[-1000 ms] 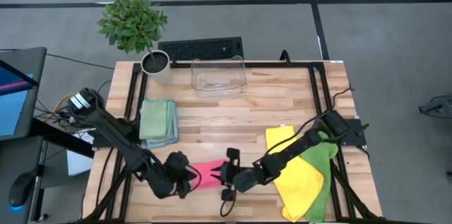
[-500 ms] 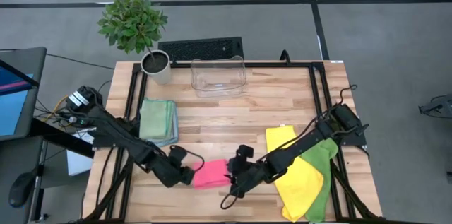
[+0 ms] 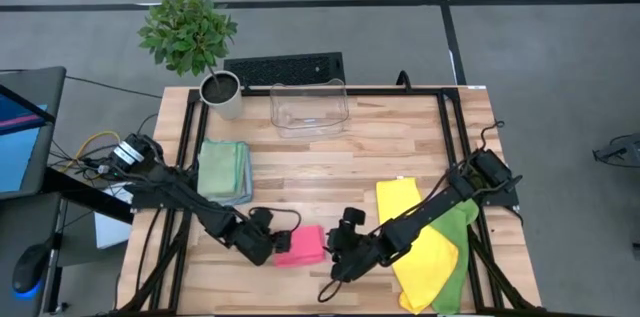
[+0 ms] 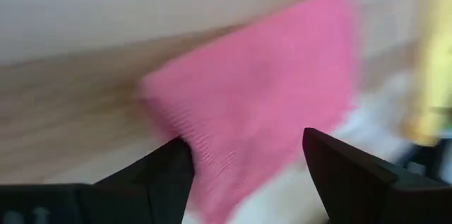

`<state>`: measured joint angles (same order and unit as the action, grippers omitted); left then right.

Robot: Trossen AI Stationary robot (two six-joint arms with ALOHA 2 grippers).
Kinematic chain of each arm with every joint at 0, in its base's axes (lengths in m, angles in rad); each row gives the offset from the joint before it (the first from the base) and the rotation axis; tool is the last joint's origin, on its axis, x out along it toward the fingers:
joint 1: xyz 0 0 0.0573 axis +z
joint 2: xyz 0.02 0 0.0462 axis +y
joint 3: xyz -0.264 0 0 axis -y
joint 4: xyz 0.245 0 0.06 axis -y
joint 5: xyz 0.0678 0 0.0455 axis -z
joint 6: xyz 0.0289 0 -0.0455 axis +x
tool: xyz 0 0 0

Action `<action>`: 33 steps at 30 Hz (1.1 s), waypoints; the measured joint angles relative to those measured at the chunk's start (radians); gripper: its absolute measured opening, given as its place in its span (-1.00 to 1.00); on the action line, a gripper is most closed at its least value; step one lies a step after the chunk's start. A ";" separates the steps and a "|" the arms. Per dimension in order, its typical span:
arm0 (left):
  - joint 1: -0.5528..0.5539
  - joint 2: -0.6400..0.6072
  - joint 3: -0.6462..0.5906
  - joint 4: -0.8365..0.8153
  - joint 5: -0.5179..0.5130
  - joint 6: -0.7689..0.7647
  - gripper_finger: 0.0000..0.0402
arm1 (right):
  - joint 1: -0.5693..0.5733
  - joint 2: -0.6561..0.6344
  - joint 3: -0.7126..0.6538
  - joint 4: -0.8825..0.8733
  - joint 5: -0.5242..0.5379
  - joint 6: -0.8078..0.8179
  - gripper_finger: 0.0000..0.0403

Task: Fold microfiber towels
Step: Stack the folded pink microfiber cloth on top of the folded light green microfiber cloth

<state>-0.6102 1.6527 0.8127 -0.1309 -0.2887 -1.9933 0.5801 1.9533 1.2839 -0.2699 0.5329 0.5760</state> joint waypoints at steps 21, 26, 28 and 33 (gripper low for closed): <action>-0.035 0.111 0.006 0.161 -0.035 -0.226 0.23 | 0.034 0.000 0.001 -0.015 0.049 0.001 -0.10; -0.035 0.158 0.010 0.175 -0.060 -0.300 0.23 | 0.036 0.000 0.001 -0.014 0.049 0.001 -0.11; -0.030 0.189 0.012 0.228 -0.056 -0.305 0.23 | 0.036 0.000 0.001 -0.012 0.050 0.001 -0.11; -0.018 0.253 0.011 0.380 -0.064 -0.299 0.12 | 0.042 0.000 0.001 -0.014 0.051 0.001 -0.13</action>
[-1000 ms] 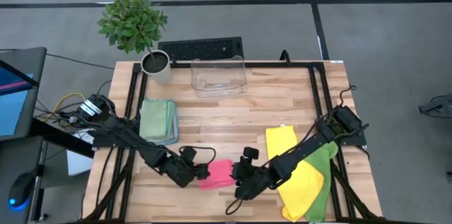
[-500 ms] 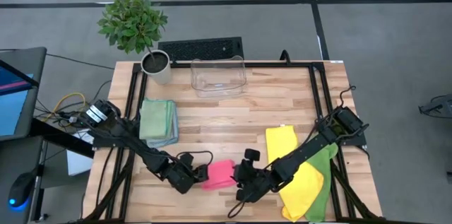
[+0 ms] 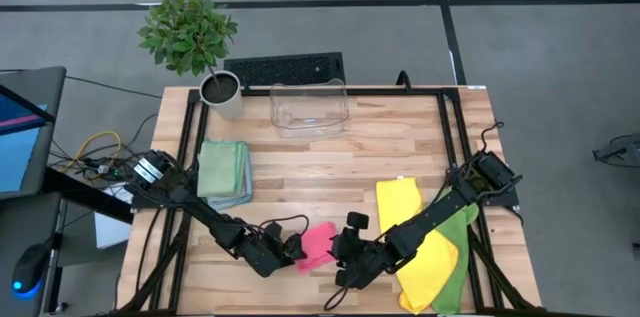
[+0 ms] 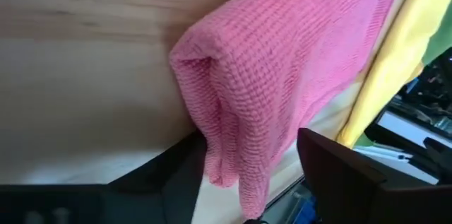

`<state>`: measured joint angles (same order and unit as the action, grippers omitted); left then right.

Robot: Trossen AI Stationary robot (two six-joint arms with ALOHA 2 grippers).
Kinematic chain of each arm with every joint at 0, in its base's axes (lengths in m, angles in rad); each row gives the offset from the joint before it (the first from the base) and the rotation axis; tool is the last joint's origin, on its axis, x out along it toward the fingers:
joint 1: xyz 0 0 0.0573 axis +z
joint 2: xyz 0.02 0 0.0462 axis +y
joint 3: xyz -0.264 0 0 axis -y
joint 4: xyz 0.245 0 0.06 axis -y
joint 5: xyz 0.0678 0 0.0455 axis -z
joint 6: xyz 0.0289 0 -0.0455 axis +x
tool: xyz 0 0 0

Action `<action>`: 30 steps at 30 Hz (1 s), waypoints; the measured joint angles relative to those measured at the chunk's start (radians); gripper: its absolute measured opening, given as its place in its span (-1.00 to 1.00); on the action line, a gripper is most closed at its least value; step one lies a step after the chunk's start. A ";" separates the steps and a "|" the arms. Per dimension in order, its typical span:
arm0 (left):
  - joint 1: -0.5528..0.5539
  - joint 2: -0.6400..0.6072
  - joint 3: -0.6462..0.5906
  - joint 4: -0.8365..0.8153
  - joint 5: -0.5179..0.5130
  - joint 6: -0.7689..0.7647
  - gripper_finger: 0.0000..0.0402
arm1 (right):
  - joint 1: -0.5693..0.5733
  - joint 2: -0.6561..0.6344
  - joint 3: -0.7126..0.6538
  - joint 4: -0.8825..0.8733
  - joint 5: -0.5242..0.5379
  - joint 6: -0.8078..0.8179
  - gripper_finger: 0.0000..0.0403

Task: Fold microfiber towels
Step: Stack the folded pink microfiber cloth on top of the folded light green microfiber cloth

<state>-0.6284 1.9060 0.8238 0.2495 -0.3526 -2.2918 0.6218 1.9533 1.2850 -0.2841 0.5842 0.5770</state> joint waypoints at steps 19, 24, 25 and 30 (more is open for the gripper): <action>0.082 -0.001 0.002 -0.002 0.253 0.263 -0.99 | 0.099 -0.021 0.000 -0.045 0.182 0.013 -0.33; 0.132 -0.063 -0.011 -0.027 0.458 0.450 -0.99 | 0.114 -0.035 0.000 -0.092 0.208 0.011 -0.43; 0.140 -0.081 -0.014 -0.054 0.465 0.475 -0.99 | 0.114 -0.035 0.000 -0.093 0.208 0.011 -0.45; 0.197 -0.221 -0.012 -0.329 0.525 0.586 -1.00 | 0.117 -0.035 0.000 -0.097 0.207 0.032 -0.50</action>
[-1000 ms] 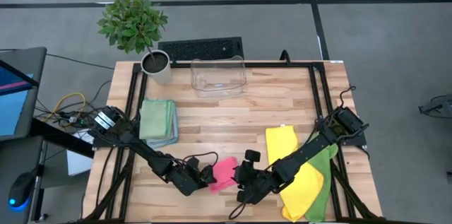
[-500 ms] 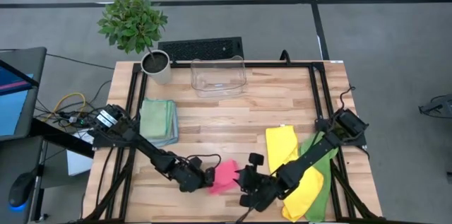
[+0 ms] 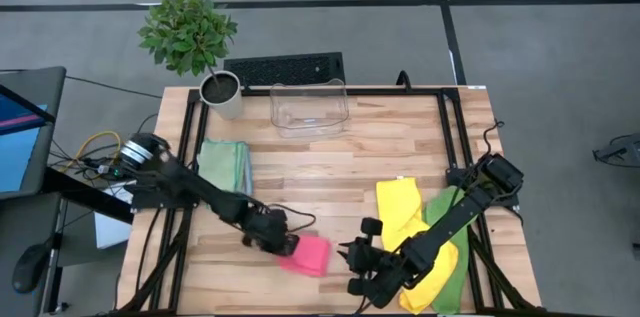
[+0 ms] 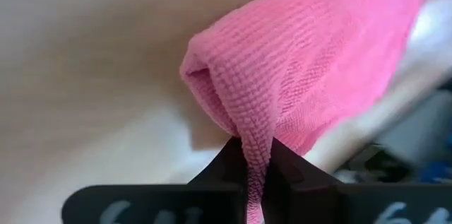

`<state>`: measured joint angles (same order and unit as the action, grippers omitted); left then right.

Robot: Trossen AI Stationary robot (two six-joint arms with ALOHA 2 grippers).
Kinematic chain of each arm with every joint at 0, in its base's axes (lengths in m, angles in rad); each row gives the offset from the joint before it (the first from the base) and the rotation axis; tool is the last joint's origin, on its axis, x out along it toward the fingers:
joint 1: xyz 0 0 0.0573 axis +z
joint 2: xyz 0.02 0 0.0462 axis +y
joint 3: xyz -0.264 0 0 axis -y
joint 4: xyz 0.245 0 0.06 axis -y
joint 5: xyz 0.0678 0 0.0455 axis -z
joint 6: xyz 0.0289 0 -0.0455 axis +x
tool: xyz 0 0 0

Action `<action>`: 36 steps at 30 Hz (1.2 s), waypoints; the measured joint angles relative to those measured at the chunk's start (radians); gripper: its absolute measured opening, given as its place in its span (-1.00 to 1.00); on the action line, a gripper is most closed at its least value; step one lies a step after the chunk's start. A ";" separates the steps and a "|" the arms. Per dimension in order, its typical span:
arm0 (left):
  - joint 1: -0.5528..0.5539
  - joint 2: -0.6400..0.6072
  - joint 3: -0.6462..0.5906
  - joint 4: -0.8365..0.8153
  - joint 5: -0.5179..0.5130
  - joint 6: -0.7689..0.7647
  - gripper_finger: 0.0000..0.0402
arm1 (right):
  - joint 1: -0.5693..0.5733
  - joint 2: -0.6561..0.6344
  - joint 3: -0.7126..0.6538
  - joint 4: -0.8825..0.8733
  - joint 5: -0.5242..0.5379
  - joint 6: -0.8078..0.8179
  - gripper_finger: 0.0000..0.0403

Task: Fold microfiber towels
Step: Stack the folded pink microfiber cloth on top of the folded light green microfiber cloth

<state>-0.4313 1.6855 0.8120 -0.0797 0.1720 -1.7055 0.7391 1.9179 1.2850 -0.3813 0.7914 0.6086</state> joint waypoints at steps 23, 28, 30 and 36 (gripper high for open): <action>0.209 -0.479 0.139 -1.125 0.202 0.680 -1.00 | -0.033 0.000 0.000 -0.015 -0.004 0.000 -0.52; 0.217 -0.421 0.277 -1.265 0.064 0.984 -1.00 | -0.036 0.000 0.000 -0.010 -0.004 -0.003 -0.52; 0.236 -0.384 0.326 -1.343 0.027 1.083 -1.00 | -0.035 0.000 0.000 -0.004 -0.005 -0.003 -0.52; 0.296 -0.279 0.388 -1.488 0.007 1.343 -1.00 | -0.035 0.000 0.000 -0.007 -0.007 -0.003 -0.52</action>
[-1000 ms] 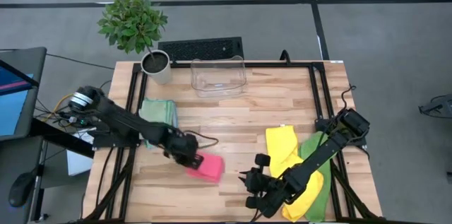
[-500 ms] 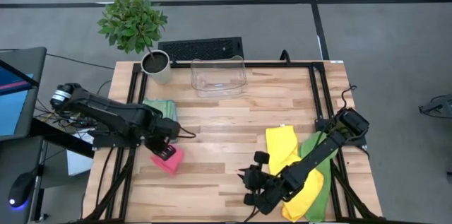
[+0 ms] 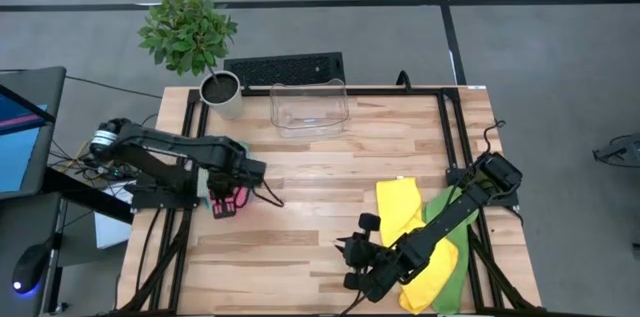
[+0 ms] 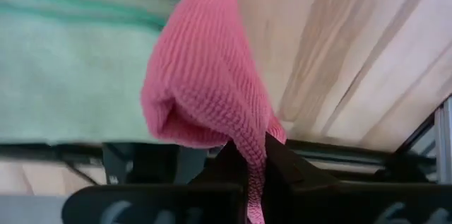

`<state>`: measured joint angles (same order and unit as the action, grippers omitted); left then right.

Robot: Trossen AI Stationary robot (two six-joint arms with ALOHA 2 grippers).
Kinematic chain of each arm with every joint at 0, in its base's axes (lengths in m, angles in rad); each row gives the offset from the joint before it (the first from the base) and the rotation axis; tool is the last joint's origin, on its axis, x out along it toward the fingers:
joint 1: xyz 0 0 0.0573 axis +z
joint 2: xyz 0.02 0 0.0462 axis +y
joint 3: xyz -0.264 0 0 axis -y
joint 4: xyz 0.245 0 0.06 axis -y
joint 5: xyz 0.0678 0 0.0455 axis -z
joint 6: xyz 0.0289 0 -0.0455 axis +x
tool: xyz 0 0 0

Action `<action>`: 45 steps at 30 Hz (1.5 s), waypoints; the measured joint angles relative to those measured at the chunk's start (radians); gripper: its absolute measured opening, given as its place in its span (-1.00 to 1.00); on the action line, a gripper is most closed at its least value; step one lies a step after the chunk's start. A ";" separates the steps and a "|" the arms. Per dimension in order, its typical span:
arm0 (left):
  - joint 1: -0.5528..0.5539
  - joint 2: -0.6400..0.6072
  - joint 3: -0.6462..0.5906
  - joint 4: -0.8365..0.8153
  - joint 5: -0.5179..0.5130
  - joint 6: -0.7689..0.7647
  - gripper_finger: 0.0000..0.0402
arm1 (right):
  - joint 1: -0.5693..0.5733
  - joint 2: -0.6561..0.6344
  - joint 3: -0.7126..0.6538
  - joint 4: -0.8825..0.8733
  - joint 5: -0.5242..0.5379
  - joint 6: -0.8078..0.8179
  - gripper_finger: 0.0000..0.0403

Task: Fold microfiber towels
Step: Stack the folded pink microfiber cloth on top of the folded light green microfiber cloth

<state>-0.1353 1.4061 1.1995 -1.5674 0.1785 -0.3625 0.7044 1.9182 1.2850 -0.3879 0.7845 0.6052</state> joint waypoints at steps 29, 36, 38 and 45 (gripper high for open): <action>0.146 0.034 0.082 -0.007 -0.168 0.327 -1.00 | -0.029 0.000 0.000 -0.052 0.001 -0.003 -0.52; 0.089 -0.079 0.089 -0.004 -0.230 0.227 -1.00 | -0.039 0.000 0.000 -0.049 0.002 -0.003 -0.52; 0.089 -0.106 0.089 -0.002 -0.270 0.201 -1.00 | -0.040 0.000 0.000 -0.038 0.002 -0.009 -0.52; 0.095 -0.152 0.088 -0.003 -0.288 0.209 -1.00 | -0.129 0.000 0.000 0.187 -0.086 -0.349 -0.51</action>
<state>-0.0405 1.2538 1.2874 -1.5701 -0.1091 -0.1534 0.5754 1.9186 1.2846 -0.2012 0.6986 0.2557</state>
